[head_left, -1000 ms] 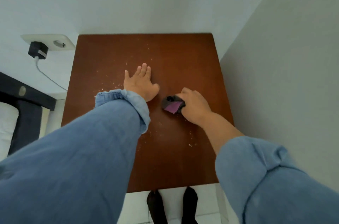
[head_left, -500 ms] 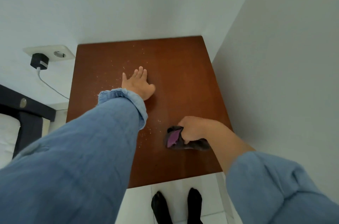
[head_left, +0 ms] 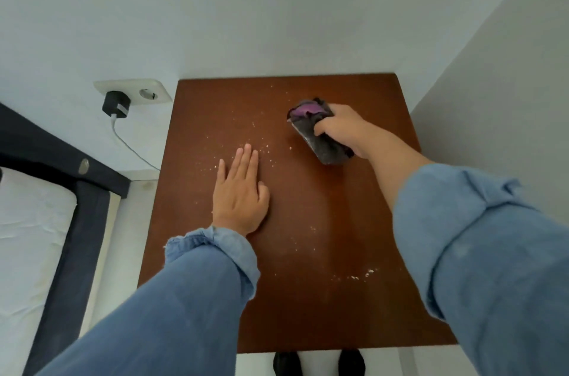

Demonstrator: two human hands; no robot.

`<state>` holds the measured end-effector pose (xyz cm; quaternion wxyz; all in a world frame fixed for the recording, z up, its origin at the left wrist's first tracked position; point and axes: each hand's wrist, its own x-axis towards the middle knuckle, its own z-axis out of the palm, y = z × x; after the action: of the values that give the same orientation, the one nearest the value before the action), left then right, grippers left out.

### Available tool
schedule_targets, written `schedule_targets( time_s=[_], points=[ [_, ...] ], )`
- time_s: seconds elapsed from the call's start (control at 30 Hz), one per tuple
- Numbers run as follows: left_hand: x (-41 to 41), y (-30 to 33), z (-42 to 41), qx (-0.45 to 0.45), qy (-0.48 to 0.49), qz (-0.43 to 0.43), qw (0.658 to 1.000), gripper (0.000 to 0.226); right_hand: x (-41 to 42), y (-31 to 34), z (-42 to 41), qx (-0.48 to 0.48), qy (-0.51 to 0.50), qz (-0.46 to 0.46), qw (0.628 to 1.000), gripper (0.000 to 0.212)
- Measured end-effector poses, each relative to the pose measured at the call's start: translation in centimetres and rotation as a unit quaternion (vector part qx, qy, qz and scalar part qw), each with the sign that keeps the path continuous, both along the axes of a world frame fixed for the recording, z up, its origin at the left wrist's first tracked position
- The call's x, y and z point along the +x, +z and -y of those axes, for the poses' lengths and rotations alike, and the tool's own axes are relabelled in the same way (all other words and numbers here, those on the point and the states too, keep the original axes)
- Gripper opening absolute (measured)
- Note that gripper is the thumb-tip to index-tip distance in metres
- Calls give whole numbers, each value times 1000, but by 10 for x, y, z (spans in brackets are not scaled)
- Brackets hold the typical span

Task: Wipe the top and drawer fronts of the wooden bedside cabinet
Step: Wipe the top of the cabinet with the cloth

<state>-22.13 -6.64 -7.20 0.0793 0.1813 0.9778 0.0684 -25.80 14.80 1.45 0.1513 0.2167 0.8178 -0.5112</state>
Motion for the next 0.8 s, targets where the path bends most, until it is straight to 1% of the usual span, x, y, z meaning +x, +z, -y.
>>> schedule_targets(
  time_s=[0.07,0.13,0.3,0.4,0.5,0.57,0.73,0.8],
  points=[
    [1,-9,2,33,10,-19,999,70,-31,-11,1,110,30,-73,991,30],
    [3,-11,1,52,16,-28,998,69,-58,-20,1,212,70,-120,967,29],
    [2,-11,1,90,29,-29,995,69,-119,-43,3,299,111,-185,930,25],
    [1,-13,2,98,31,-29,994,71,-139,-57,7,354,138,-170,909,25],
    [-1,-13,3,108,30,-34,993,72,-144,-61,7,374,167,-149,900,26],
    [-1,-13,4,109,31,-35,993,72,-134,-60,9,362,181,-149,902,27],
    [0,-15,4,107,30,-42,993,72,-55,-62,24,309,188,-174,916,37],
    [-1,-15,4,105,27,-45,993,72,-18,-61,31,304,194,-172,917,41]
  ],
)
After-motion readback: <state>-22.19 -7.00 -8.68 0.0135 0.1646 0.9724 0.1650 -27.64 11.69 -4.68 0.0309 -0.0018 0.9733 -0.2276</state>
